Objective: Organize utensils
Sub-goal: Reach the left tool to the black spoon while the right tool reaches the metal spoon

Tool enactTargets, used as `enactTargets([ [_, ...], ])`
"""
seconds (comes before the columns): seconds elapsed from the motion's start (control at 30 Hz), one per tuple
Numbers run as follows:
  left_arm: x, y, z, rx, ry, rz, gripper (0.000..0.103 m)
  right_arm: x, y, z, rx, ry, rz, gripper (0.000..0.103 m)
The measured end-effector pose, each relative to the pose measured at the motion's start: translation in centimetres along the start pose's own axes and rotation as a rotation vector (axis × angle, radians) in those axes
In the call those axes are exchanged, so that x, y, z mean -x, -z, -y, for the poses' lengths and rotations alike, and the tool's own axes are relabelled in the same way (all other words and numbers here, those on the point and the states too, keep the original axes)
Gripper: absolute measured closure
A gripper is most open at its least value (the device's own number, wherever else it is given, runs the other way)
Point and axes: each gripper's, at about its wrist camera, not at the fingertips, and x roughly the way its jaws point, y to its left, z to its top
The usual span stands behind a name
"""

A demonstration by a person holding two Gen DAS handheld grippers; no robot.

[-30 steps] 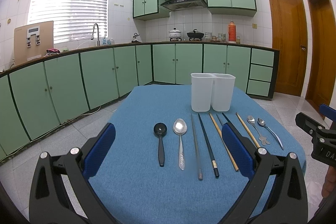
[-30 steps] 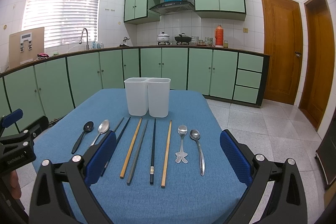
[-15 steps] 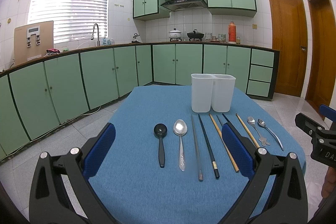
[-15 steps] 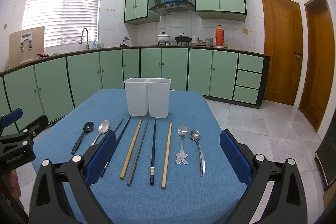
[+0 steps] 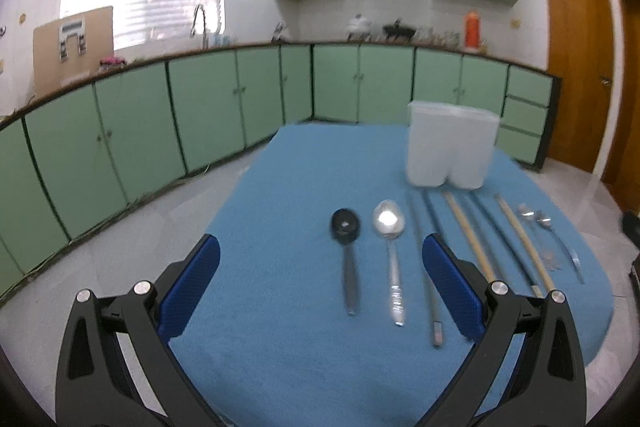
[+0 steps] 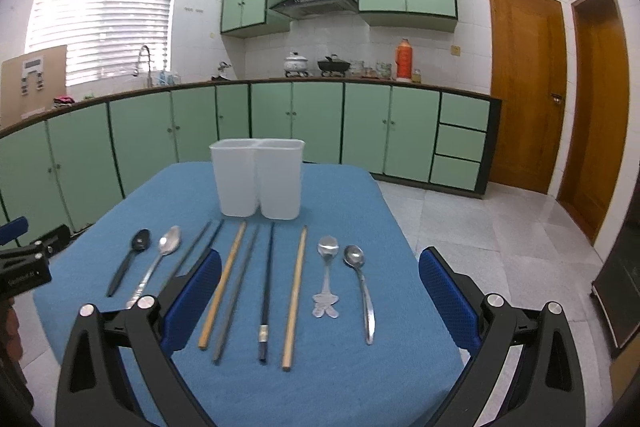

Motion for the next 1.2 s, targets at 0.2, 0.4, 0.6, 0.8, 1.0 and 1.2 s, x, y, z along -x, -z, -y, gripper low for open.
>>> enactTargets([
  [0.2,-5.4,-1.3,-0.2,-0.016,-0.017,-0.106,0.005,-2.6,-0.3,0.7,-0.017,0.035,-0.033,0.006],
  [0.4,-11.0,-1.8,0.4,-0.028,-0.015,-0.213,0.005,-5.1,-0.5,1.2,-0.019,0.063,-0.063,0.008],
  [0.6,-14.6,-2.4,0.5,-0.06,-0.027,-0.289,0.015,-7.2,-0.6,1.7,-0.024,0.083,-0.092,0.008],
  [0.8,-17.2,-2.3,0.4,-0.043,0.015,-0.372,0.024,-8.9,-0.6,2.1,-0.025,0.092,-0.113,0.008],
  [1.0,-18.3,-2.3,0.6,-0.05,0.039,-0.396,0.031,-10.3,-0.7,2.3,-0.018,0.105,-0.135,0.008],
  [1.2,-18.0,-2.1,0.7,-0.049,0.083,-0.388,0.049,-12.1,-0.8,2.9,-0.004,0.116,-0.16,0.016],
])
